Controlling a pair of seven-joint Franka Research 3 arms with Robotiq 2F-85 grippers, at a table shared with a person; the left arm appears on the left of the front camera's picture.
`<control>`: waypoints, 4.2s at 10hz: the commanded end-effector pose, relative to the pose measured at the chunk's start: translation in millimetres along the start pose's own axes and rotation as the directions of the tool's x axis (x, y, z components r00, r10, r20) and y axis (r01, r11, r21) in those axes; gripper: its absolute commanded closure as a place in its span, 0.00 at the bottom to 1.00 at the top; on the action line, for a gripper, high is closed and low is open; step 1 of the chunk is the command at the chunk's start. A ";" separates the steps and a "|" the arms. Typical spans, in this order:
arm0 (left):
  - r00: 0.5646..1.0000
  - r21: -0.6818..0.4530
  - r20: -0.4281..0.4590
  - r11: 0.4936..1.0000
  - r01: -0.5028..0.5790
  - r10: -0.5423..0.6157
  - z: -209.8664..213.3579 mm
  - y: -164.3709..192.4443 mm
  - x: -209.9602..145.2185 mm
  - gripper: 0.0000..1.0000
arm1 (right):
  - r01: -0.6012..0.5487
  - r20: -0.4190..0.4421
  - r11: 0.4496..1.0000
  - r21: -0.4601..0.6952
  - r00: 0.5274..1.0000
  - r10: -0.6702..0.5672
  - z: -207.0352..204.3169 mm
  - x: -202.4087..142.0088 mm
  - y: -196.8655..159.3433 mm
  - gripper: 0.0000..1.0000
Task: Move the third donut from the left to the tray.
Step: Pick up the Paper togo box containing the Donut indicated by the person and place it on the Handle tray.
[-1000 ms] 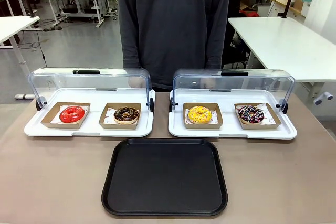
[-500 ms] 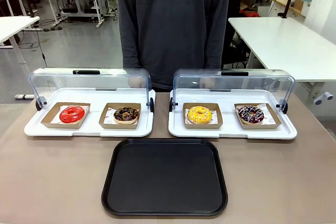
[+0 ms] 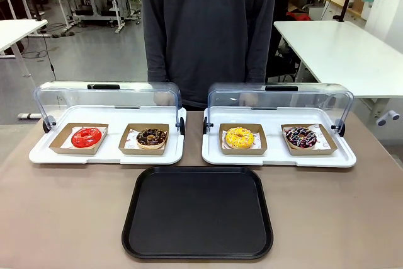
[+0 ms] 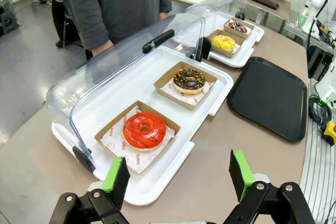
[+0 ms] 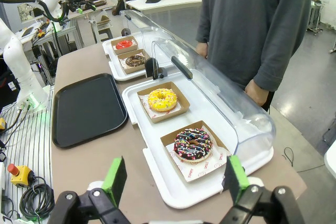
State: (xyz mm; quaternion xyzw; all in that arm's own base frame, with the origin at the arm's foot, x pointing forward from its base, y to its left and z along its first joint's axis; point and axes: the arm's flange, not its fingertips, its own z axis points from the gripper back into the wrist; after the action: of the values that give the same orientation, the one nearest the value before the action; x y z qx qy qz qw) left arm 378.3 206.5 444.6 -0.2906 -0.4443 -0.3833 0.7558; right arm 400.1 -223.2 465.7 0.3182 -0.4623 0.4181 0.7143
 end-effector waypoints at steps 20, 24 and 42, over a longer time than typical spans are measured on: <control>1.000 -0.007 0.004 1.000 0.008 -0.007 0.9 1.1 2.1 0.00 | -0.010 0.006 1.000 0.005 1.000 0.010 0.6 0.5 0.9 0.00; 1.000 -0.007 0.004 1.000 0.008 -0.007 0.9 1.1 2.1 0.00 | -0.010 0.006 1.000 0.005 1.000 0.010 0.6 0.5 0.9 0.00; 1.000 -0.007 0.004 1.000 0.008 -0.007 0.9 1.1 2.1 0.00 | -0.010 0.006 1.000 0.005 1.000 0.010 0.6 0.5 0.9 0.00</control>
State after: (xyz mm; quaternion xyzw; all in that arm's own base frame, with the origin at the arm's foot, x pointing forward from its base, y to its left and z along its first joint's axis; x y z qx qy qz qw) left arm 378.3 206.5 444.7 -0.2906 -0.4443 -0.3833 0.7558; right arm 400.1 -223.3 465.5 0.3184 -0.4621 0.4180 0.7144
